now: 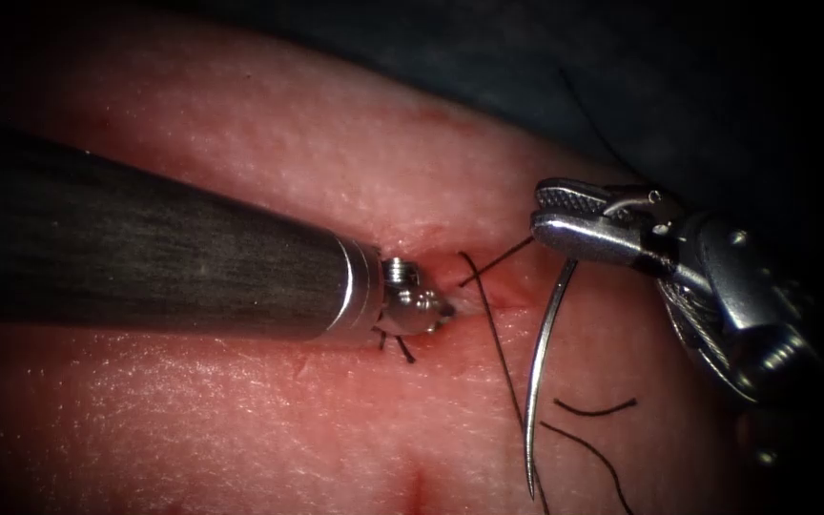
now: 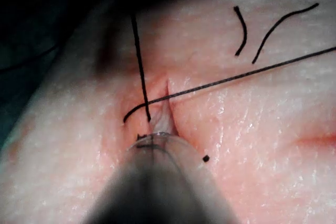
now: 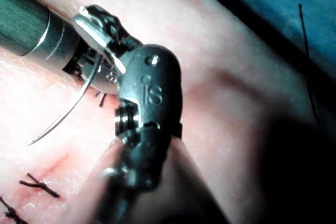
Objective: Wound Closure
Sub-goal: Open the wound using the left gripper
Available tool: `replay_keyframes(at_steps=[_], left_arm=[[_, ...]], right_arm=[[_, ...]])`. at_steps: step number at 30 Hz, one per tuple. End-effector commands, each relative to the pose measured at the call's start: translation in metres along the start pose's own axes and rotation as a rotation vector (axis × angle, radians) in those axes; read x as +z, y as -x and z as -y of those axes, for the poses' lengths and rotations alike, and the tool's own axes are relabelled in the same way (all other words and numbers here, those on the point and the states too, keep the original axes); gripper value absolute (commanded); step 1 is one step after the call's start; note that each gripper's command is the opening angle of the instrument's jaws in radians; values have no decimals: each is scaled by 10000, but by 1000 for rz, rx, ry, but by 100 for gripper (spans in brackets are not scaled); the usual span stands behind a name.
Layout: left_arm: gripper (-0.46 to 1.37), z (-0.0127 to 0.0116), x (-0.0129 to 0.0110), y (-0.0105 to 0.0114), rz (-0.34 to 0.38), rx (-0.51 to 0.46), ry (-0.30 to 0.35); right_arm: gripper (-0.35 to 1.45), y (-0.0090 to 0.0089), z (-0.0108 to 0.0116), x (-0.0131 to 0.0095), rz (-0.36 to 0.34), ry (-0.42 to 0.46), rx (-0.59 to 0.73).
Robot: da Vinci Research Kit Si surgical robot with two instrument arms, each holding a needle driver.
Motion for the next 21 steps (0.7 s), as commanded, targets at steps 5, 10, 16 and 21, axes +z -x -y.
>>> replay_keyframes(at_steps=[5, 10, 16, 21], left_arm=[[92, -2, -1, 0, 2, -5, 1], [94, -2, -1, 0, -1, -15, 1], [105, -3, 0, -1, -14, -20, 0], [117, -3, 1, -3, -30, -17, 35]], right_arm=[[-35, 2, 0, -1, 5, 2, -14], [-35, 4, 0, -1, 5, -1, -39], [-35, 4, 0, -1, 7, -1, -57], [-35, 5, 0, -1, 7, -4, -63]])
